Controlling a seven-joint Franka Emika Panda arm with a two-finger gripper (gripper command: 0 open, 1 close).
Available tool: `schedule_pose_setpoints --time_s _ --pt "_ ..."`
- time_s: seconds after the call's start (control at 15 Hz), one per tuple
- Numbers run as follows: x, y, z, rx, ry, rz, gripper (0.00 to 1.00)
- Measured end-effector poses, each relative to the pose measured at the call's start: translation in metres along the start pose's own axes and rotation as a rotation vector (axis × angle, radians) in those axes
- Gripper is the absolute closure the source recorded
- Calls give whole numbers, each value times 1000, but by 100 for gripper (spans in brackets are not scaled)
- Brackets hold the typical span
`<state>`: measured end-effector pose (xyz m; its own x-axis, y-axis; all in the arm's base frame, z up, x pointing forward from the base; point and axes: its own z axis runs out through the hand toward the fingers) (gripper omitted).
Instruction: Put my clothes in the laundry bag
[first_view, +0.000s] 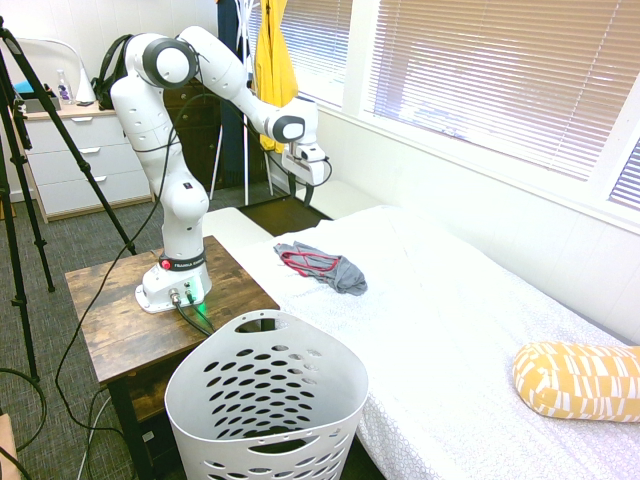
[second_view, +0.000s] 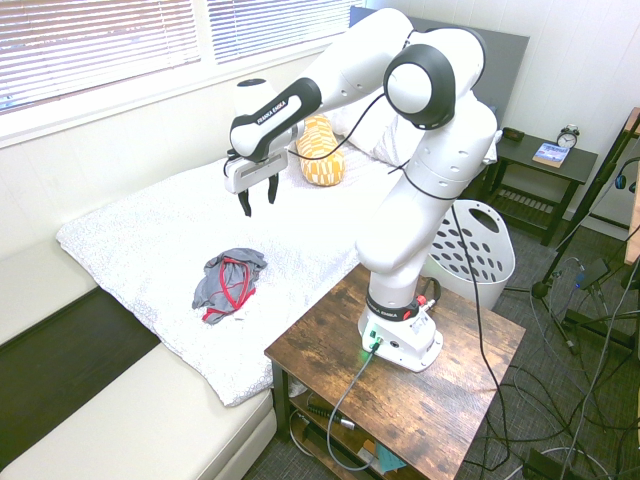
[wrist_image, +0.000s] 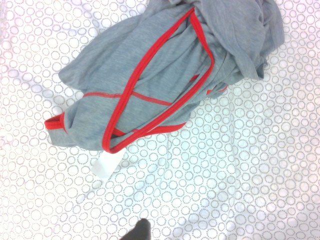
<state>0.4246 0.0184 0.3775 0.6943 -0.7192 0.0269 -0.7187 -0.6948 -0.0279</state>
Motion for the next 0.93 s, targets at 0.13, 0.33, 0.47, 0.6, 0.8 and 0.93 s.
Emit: schedule_pose_setpoints --time_s 0.13,0.33,0.47,0.6,0.8,0.93 --pt "1 -1 0 7 1 5 0" --pt "3 -10 9 20 13 28 0" --pt "12 -26 29 40 46 32 0" --pt "28 -51 56 30 57 26 0" --pt "57 -91 108 -23 47 26 0" --pt "68 -119 149 -53 25 24 0"
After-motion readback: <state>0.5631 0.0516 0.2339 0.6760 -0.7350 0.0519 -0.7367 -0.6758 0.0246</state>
